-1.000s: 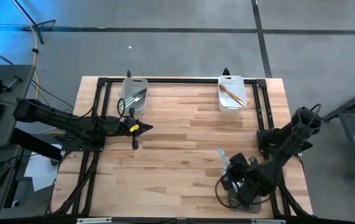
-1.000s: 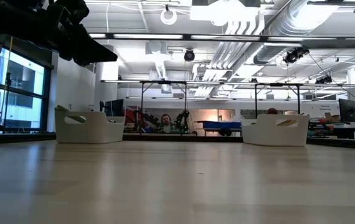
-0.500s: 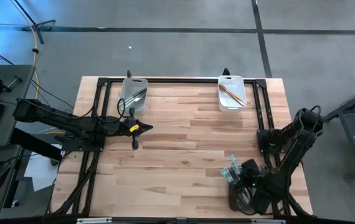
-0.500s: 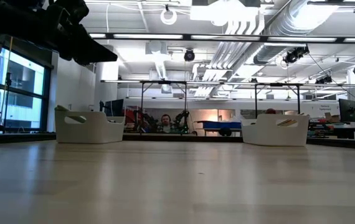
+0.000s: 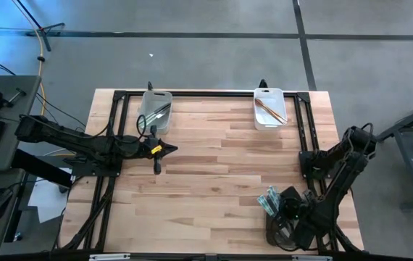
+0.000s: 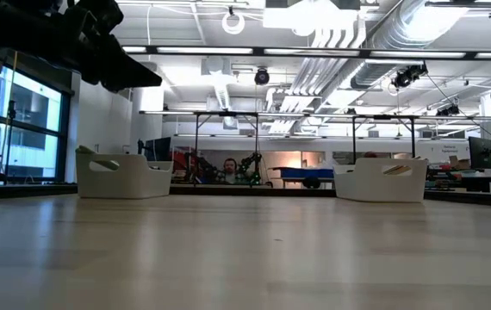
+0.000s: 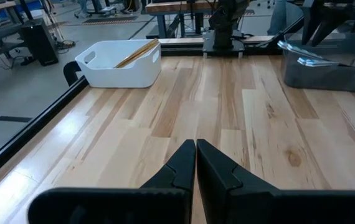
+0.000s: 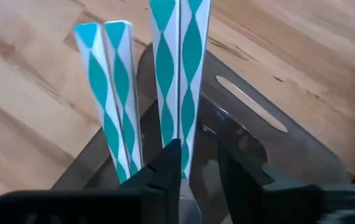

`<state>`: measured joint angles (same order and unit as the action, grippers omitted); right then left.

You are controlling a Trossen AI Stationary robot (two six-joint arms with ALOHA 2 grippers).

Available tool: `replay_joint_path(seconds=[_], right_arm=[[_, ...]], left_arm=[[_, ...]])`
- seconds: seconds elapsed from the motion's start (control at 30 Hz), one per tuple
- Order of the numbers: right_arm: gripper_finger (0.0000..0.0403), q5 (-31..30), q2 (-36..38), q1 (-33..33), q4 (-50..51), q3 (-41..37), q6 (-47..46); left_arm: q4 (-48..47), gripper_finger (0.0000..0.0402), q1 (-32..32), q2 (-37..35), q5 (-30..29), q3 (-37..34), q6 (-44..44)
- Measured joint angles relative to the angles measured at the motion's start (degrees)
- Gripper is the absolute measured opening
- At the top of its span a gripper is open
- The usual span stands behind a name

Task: Sort silverware by color (type)
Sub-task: Return to Home Position

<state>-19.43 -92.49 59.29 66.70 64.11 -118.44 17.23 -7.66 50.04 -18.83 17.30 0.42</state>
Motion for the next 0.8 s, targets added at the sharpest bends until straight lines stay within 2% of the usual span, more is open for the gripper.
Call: replay_joint_path(seconds=[0.13, 0.23, 0.33, 0.43, 0.5, 0.6, 0.7, 0.8], right_arm=[[0.0109, 0.1, 0.0, 0.0, 2.5, 2.7, 4.9], [0.0111, -0.9, 0.0, -0.3, 6.4, 5.2, 10.1], [0.0089, -5.0, 0.9, -1.1, 8.3, 6.1, 16.5], [0.0040, -11.5, 3.4, -2.9, 6.0, 5.0, 27.2], [0.0011, -15.5, 5.8, -4.6, 2.2, 3.4, 36.3], [0.0013, -18.1, 11.1, -8.7, -5.5, -0.6, 50.5], [0.0005, -17.7, 17.6, -14.2, -17.2, -7.6, 66.4], [0.0003, -13.8, 24.8, -21.3, -32.9, -16.4, 82.6]], left_arm=[[-0.1, 0.0005, 0.0, 0.0, 0.2, 0.0, -0.8], [0.0, 0.0005, 0.0, 0.0, 0.2, 0.0, -0.8], [0.4, 0.0005, 0.0, 0.0, 0.7, 0.0, -0.7], [0.7, 0.0005, 0.0, 0.0, 3.6, 0.0, -0.3], [0.8, 0.0005, 0.0, 0.0, 5.5, 0.0, -0.3], [0.8, 0.0004, 0.1, 0.0, 6.9, 0.0, -0.3], [1.1, 0.0001, 0.1, 0.0, 8.3, -0.1, -0.4], [7.8, 0.0000, 0.2, 0.0, 10.6, -3.1, -0.8]])
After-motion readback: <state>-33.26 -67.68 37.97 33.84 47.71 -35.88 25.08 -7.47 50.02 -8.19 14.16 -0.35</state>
